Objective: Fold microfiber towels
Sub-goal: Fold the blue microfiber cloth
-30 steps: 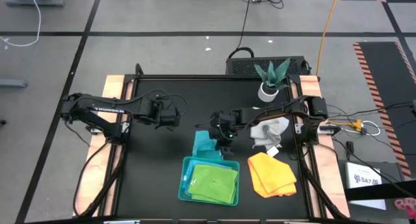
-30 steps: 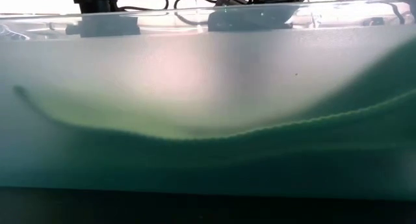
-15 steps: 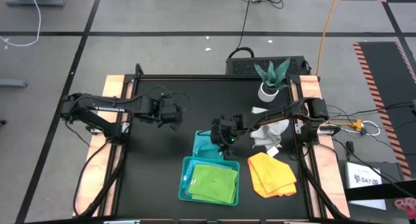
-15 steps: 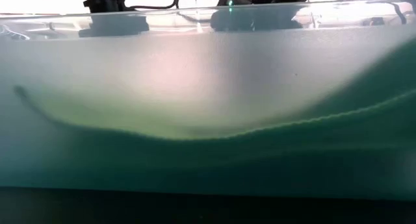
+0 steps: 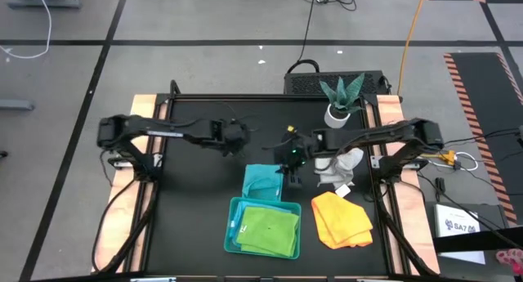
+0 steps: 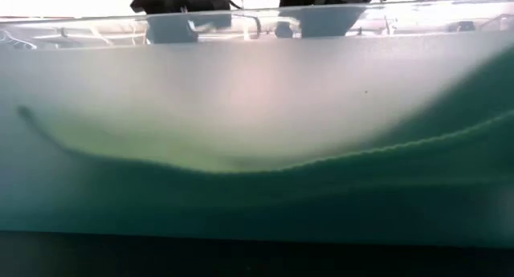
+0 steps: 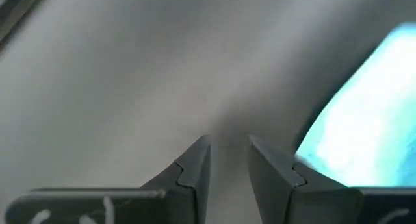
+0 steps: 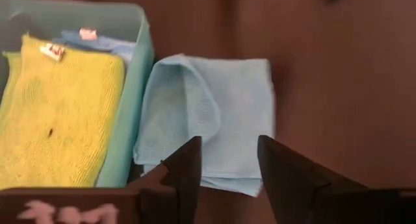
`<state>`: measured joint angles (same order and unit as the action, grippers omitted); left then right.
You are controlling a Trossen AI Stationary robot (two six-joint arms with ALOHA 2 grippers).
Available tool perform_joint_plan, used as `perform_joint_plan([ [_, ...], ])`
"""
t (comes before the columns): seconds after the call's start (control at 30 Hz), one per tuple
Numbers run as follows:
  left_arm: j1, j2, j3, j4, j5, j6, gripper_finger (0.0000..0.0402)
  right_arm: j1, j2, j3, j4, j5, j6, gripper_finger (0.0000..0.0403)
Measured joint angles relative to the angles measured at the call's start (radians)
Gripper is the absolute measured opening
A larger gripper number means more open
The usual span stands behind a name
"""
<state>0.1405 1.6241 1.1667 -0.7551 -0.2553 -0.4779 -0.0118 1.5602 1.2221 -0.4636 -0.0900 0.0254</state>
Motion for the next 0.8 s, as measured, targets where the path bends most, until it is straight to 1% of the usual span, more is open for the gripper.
perform_joint_plan([
  [0.1,-0.016,0.071,0.000,0.006,0.043,0.041,0.0085,0.000,-0.052,0.001,-0.043,0.056,0.019,0.0108],
  [0.27,-0.044,0.142,0.000,0.092,0.189,0.138,0.0014,-0.006,-0.102,0.001,-0.096,0.166,0.027,0.0028],
  [0.33,-0.049,0.144,0.000,0.139,0.224,0.151,0.0008,-0.014,-0.108,0.001,-0.106,0.196,0.027,0.0008],
  [0.4,-0.050,0.144,0.000,0.167,0.248,0.155,0.0009,-0.026,-0.107,-0.002,-0.110,0.202,0.034,0.0008],
  [0.6,-0.050,0.144,0.000,0.191,0.417,0.214,0.0005,-0.058,-0.106,-0.054,-0.086,0.200,0.068,0.0002],
  [0.67,-0.051,0.144,-0.001,0.180,0.422,0.234,0.0004,-0.063,-0.107,-0.071,-0.086,0.199,0.084,0.0002],
  [0.8,-0.036,0.144,-0.001,0.182,0.391,0.240,0.0004,-0.067,-0.107,-0.093,-0.084,0.199,0.094,0.0001],
])
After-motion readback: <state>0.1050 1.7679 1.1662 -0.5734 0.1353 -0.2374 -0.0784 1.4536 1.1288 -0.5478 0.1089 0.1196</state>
